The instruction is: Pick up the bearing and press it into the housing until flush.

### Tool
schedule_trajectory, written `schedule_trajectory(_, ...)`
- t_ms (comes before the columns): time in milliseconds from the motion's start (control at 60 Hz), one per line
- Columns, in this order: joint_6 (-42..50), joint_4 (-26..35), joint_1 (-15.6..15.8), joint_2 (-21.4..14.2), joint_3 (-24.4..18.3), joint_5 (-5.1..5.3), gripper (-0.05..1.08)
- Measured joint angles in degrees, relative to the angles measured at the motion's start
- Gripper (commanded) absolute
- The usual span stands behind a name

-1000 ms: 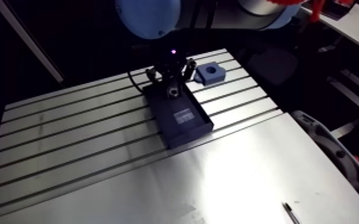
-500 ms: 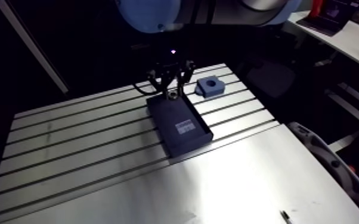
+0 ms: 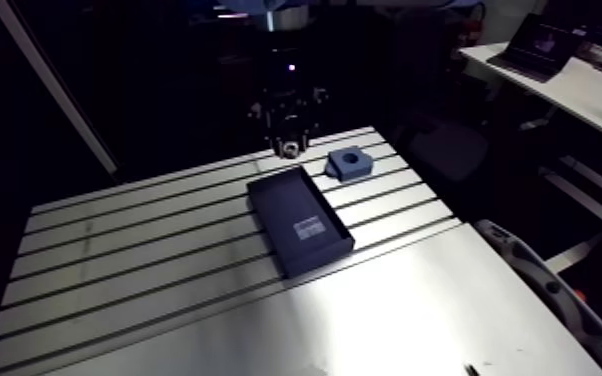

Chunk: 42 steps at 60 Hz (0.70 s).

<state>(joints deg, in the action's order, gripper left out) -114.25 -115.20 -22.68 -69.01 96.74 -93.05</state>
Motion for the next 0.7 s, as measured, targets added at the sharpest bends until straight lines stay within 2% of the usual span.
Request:
schedule_trajectory(167, -2.5, 0.1, -0.9, 0.6, -1.5, -0.07, 0.86)
schedule_trajectory(450, -6.8, 0.1, -4.3, 3.0, -5.2, 0.09, 0.86)
schedule_trajectory(700, -7.8, 0.1, -6.6, 4.9, -6.4, 0.12, 0.91)
